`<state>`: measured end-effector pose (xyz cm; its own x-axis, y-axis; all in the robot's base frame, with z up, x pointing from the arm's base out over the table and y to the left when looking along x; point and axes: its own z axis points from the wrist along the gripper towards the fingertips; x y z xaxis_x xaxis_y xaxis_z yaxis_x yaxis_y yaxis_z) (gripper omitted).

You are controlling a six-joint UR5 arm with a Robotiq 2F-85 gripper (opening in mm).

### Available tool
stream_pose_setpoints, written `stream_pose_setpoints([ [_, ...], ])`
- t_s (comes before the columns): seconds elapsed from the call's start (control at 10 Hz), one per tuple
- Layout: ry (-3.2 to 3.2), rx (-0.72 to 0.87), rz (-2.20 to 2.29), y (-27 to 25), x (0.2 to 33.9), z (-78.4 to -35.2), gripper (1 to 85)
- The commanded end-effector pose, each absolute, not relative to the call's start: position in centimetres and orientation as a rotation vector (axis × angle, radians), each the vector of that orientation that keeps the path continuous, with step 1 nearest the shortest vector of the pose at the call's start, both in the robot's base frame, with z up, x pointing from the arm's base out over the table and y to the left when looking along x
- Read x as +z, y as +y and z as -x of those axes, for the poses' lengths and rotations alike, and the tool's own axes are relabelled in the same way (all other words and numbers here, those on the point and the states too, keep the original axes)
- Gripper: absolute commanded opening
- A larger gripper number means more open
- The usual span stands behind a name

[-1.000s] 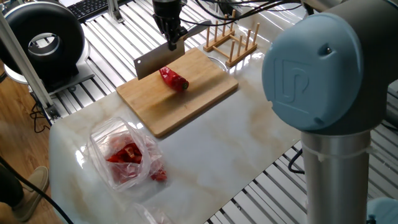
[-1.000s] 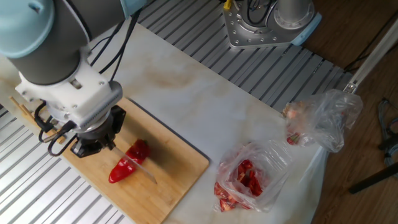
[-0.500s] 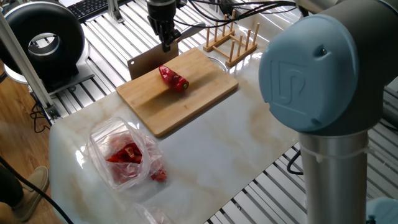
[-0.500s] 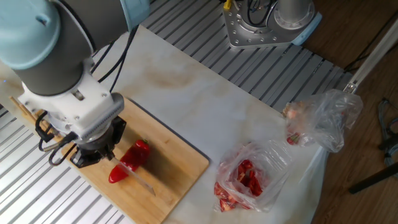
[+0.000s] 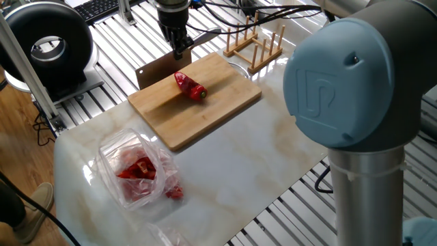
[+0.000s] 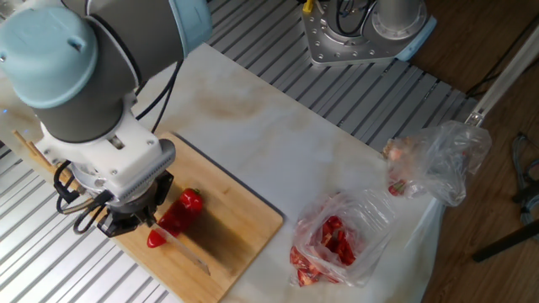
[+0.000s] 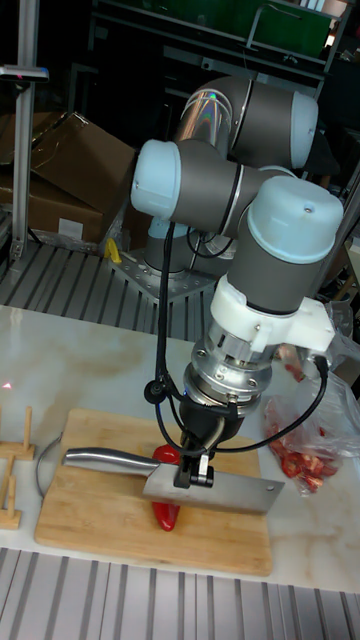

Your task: Chop the chili peppers

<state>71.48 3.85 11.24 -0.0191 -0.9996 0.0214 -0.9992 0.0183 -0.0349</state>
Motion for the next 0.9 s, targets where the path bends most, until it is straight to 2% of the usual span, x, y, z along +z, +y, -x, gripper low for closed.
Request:
stream_pose_setpoints([
  [0.0,2.233,-0.07,2.178,4.1,10.9,-71.8,1.3],
  [0.8,2.23,-0.064,2.171,4.3,9.4,-71.4,1.3],
])
